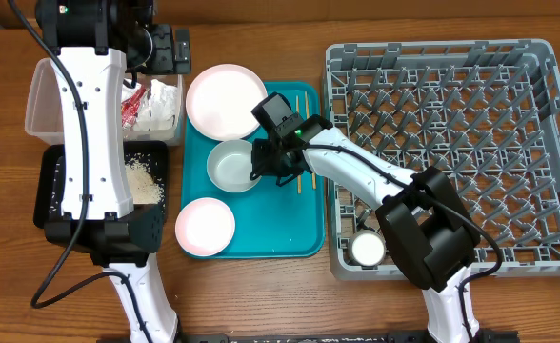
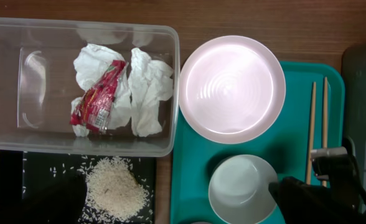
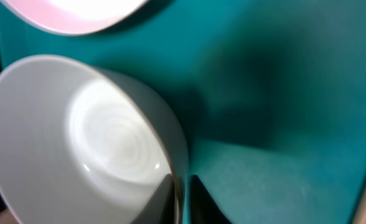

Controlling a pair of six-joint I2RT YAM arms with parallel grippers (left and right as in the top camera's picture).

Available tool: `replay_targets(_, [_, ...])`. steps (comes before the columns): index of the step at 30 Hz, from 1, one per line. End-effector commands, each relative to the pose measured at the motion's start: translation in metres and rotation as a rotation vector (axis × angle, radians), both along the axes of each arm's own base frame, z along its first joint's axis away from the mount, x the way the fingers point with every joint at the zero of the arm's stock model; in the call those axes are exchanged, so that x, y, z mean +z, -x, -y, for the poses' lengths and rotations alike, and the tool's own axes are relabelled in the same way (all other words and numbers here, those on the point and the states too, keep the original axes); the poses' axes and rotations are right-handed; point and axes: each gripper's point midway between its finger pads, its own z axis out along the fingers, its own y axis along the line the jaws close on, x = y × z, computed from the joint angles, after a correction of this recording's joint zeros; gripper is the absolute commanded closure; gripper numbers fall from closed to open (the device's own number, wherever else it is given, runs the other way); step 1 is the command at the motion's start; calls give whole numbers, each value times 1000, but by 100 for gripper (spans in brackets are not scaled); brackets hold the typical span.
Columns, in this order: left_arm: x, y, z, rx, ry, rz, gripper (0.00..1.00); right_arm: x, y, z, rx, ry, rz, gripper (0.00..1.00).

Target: Sort waste into correct bins and load items into the dishwasher

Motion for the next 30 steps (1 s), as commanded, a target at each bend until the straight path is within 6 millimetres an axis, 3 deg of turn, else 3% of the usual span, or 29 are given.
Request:
replay_targets(1, [13, 0, -6, 30, -10, 43, 0, 2, -6, 4, -29, 18, 16, 96])
replay_targets(9, [13, 0, -6, 30, -10, 43, 0, 8, -3, 9, -34, 33, 9, 96])
replay_targets(12, [13, 0, -6, 30, -10, 43, 0, 28, -7, 18, -53, 39, 30, 96])
replay_targets(17, [13, 0, -6, 30, -10, 43, 0, 82, -17, 56, -137, 108, 142, 96])
replay_targets(22, [13, 0, -6, 30, -10, 43, 0, 150, -25, 122, -286, 262, 337, 96])
replay_targets(25, [13, 0, -6, 30, -10, 43, 0, 195, -24, 182, -421, 429, 479, 96])
replay_targets(30, [13, 0, -6, 30, -10, 43, 0, 244, -20, 254, -598, 723, 665, 96])
